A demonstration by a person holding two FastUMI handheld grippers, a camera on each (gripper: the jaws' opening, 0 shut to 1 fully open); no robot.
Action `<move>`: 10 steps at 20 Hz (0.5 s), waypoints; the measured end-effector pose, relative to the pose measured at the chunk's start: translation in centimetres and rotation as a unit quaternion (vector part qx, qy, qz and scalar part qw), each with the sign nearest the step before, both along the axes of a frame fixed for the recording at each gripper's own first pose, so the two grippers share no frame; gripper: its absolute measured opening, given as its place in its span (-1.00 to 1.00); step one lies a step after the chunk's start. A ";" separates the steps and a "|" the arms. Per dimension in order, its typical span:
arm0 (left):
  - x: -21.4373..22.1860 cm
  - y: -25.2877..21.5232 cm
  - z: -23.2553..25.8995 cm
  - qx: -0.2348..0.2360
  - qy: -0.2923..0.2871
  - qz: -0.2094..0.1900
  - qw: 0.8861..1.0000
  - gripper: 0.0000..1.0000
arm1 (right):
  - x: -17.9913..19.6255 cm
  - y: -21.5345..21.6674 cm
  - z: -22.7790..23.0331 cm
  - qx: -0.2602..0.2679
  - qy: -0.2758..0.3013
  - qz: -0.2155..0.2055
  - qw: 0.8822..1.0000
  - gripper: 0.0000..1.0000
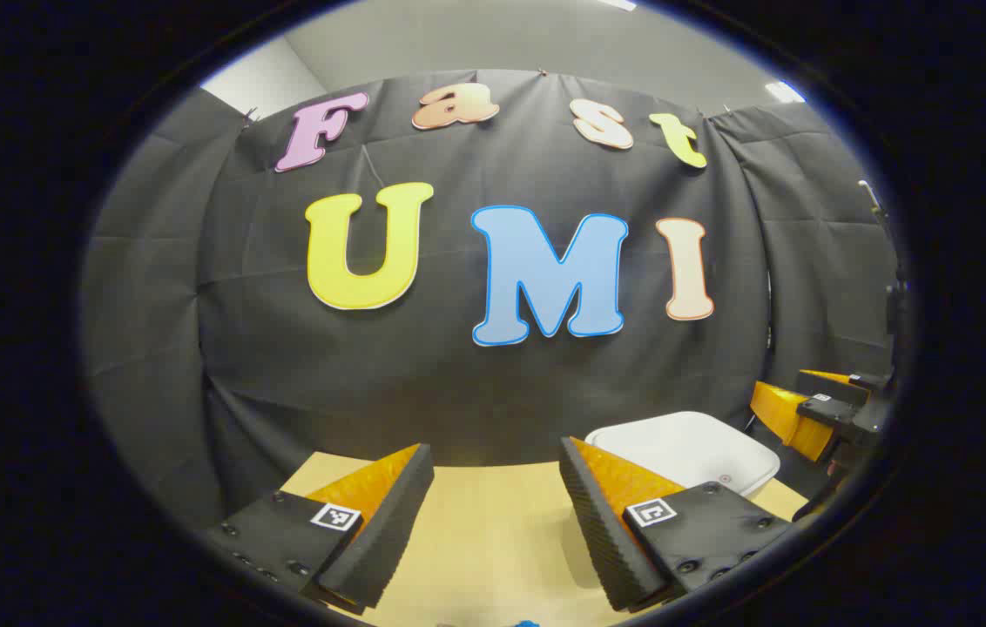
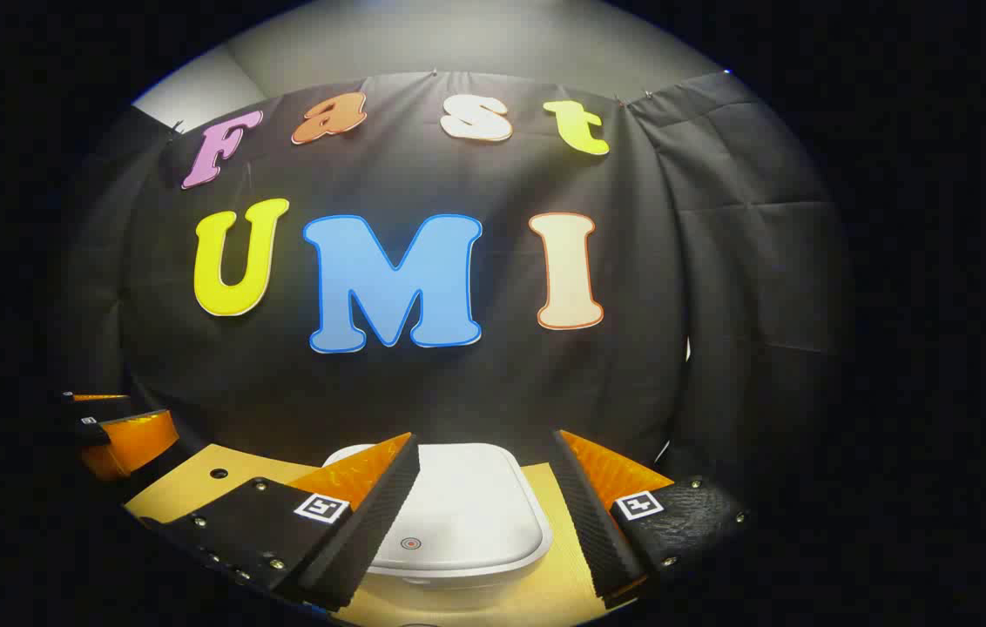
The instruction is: Press the lid of the desktop garbage bin to open it, pick up the crumpled paper on the desktop and throw it into the bin, then pick up the pop can on the desktop and drop it into the bin, and finally close the garbage bin lid.
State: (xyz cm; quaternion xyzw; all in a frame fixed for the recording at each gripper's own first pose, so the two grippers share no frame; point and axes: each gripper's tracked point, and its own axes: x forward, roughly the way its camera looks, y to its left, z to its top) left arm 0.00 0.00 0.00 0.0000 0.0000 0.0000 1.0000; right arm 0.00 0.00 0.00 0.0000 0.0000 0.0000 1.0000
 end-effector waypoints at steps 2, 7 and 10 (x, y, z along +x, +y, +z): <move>0.1 -0.2 0.0 -0.002 -0.001 0.002 1.000 0.92 | 0.1 0.0 -0.1 -0.002 0.003 0.003 1.000 0.91; 0.0 -0.3 0.0 -0.007 0.002 0.004 1.000 0.92 | 0.2 0.4 -0.4 -0.006 0.009 0.010 1.000 0.91; -0.1 -0.3 -0.1 -0.008 0.002 0.005 1.000 0.92 | 0.3 0.5 -0.5 -0.005 0.011 0.013 1.000 0.91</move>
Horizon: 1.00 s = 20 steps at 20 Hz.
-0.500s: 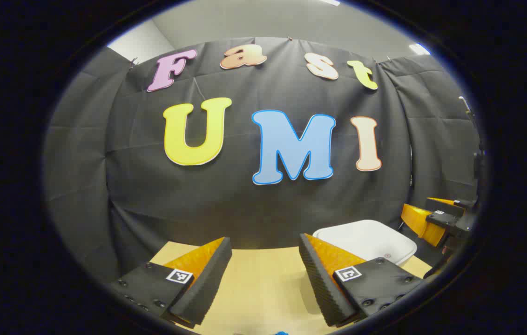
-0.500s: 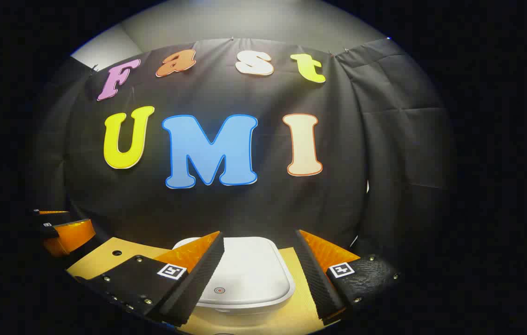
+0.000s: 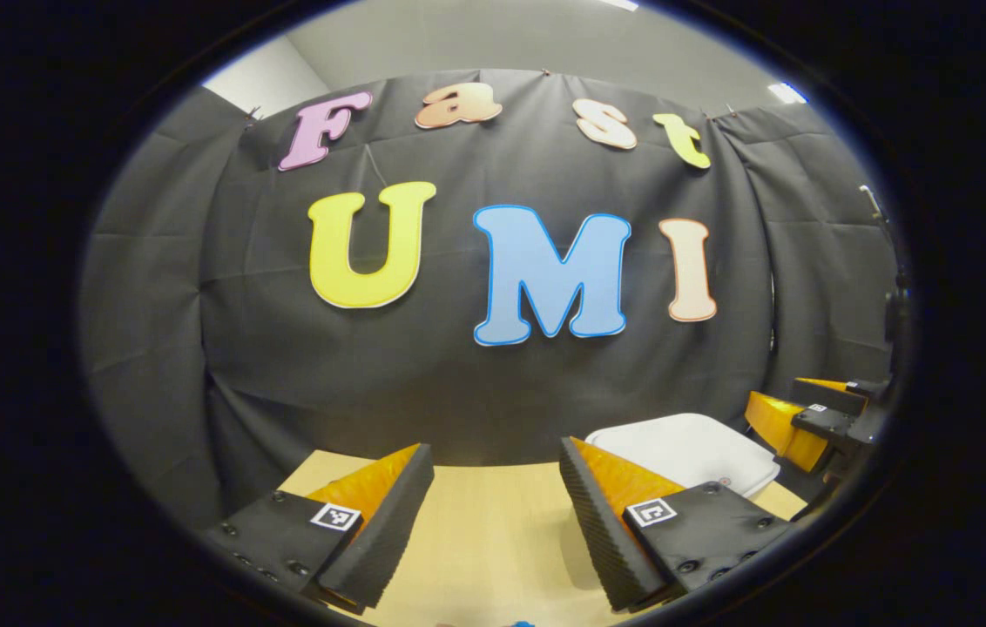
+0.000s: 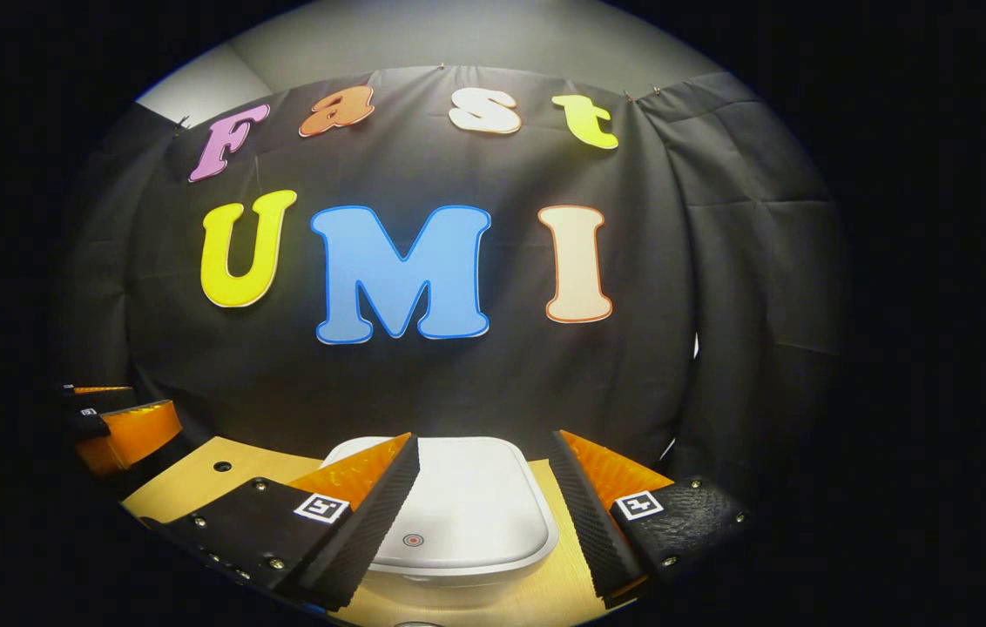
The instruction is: Press the lid of the desktop garbage bin to open it, pick up the crumpled paper on the desktop and throw it into the bin, then pick up the pop can on the desktop and drop it into the bin, and finally close the garbage bin lid.
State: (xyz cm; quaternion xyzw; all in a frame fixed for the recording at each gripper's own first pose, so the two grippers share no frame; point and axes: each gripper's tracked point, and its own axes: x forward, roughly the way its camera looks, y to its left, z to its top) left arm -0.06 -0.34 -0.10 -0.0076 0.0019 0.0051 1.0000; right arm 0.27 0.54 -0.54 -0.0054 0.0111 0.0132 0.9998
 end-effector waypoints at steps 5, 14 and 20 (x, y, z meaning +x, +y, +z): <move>-0.2 0.3 -0.2 -0.003 0.002 0.004 1.000 0.91 | 0.1 0.1 -0.2 -0.004 0.004 0.004 1.000 0.91; -0.4 0.7 -0.4 -0.005 0.004 0.011 1.000 0.91 | 0.0 1.2 -1.3 -0.014 0.021 0.026 0.999 0.52; -0.4 0.6 -0.5 -0.004 0.003 0.011 1.000 0.92 | 0.3 0.6 -1.5 -0.011 0.028 0.014 0.999 -0.24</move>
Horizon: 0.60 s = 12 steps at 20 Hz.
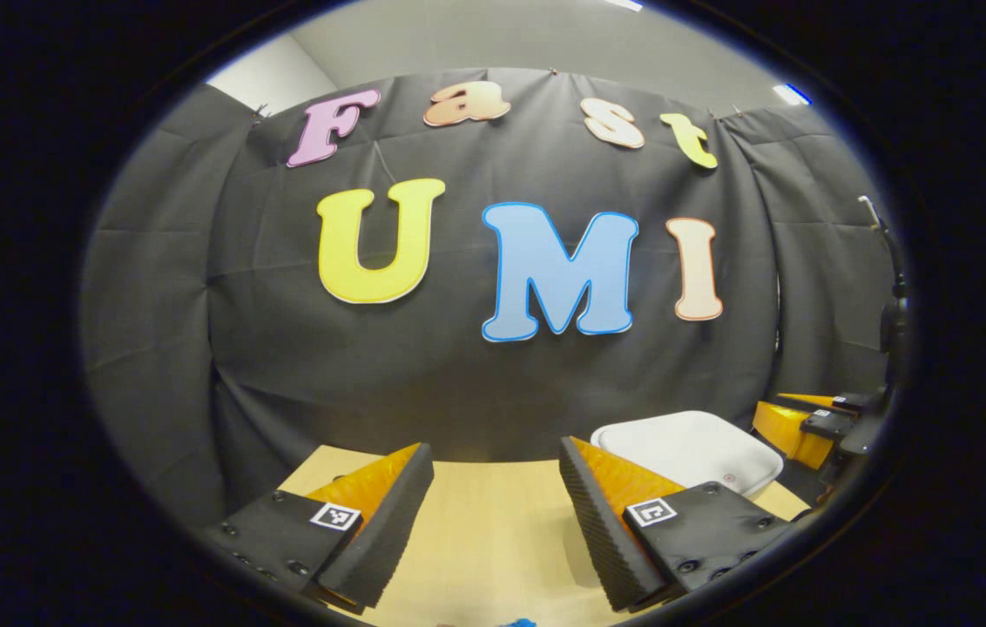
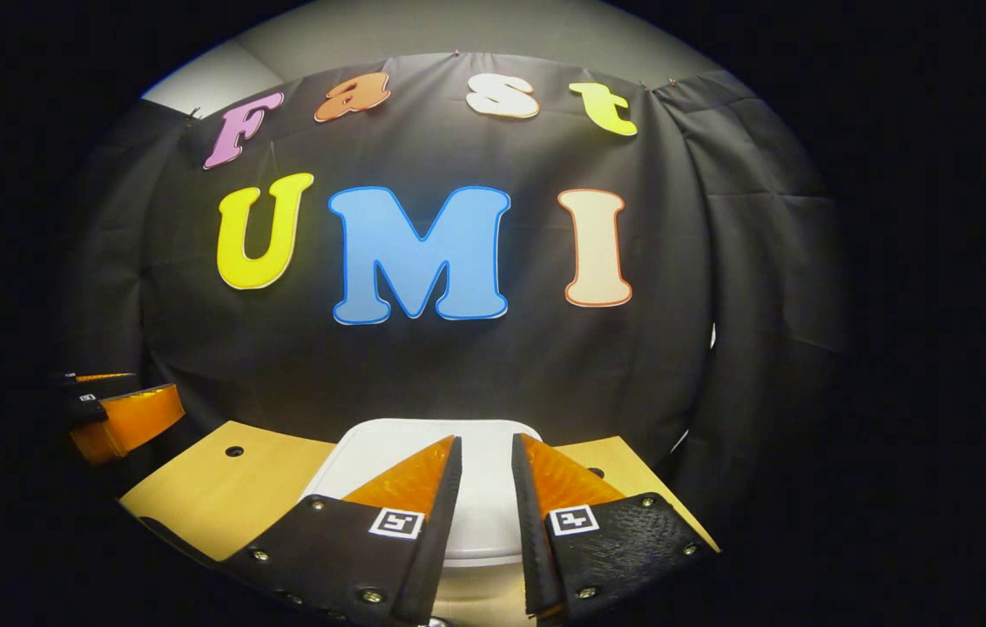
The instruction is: Press the lid of the desktop garbage bin to open it, pick up the crumpled paper on the desktop and throw it into the bin, then pick up the pop can on the desktop and drop it into the bin, and finally close the garbage bin lid.
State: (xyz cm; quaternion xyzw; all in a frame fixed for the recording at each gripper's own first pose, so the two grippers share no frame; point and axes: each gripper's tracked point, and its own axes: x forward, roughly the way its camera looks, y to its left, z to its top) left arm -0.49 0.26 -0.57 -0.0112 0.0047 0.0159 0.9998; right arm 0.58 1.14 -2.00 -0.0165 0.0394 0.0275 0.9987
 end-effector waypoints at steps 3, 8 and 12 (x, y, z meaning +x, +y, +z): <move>0.1 -0.2 0.0 0.005 0.001 0.000 1.000 0.90 | 0.0 -0.2 -0.1 0.008 -0.001 0.000 1.000 -0.94; 0.1 -0.4 -0.3 0.007 0.004 0.000 1.000 0.90 | 0.2 -0.1 -0.4 0.007 0.006 0.007 1.000 -0.94; 0.1 -0.2 -0.6 0.008 0.008 0.003 1.000 0.92 | 0.8 0.6 -1.9 0.014 0.030 0.023 0.999 -0.94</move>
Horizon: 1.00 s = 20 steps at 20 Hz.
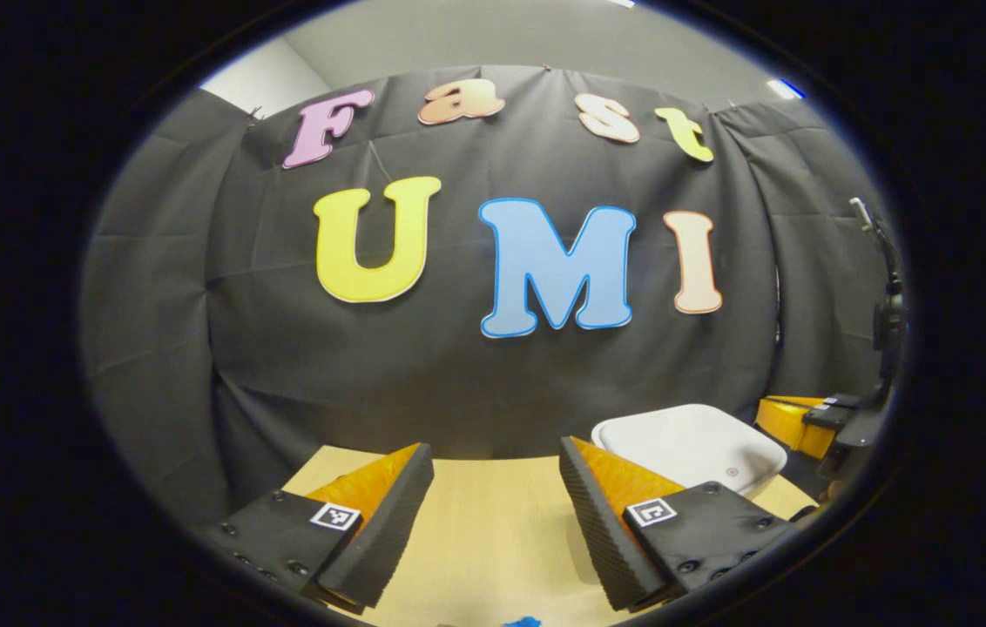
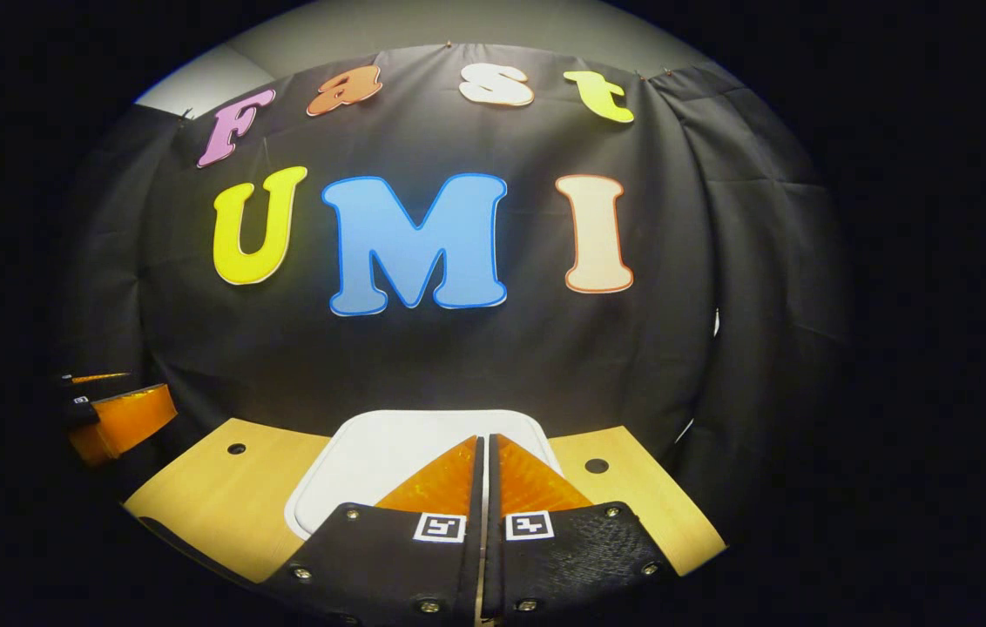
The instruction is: Press the lid of the desktop garbage bin to open it, pick up the crumpled paper on the desktop and throw it into the bin, then pick up the pop can on the desktop and drop it into the bin, and finally close the garbage bin lid.
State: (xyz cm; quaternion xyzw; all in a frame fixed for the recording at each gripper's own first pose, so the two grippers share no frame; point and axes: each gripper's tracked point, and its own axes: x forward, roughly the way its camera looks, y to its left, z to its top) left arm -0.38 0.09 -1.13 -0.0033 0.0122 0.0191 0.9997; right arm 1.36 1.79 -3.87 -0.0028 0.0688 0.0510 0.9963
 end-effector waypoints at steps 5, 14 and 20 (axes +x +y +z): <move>0.1 0.3 -0.6 0.002 0.006 0.005 1.000 0.90 | 0.3 1.1 -2.2 0.000 0.033 0.018 0.999 -0.94; 0.6 0.3 -1.3 0.001 0.014 0.006 1.000 0.92 | 0.4 1.5 -3.9 -0.007 0.050 0.037 0.998 -0.94; 0.4 -0.6 -1.9 0.000 0.018 -0.002 1.000 0.92 | 0.3 1.5 -4.5 -0.016 0.040 0.032 0.999 -0.94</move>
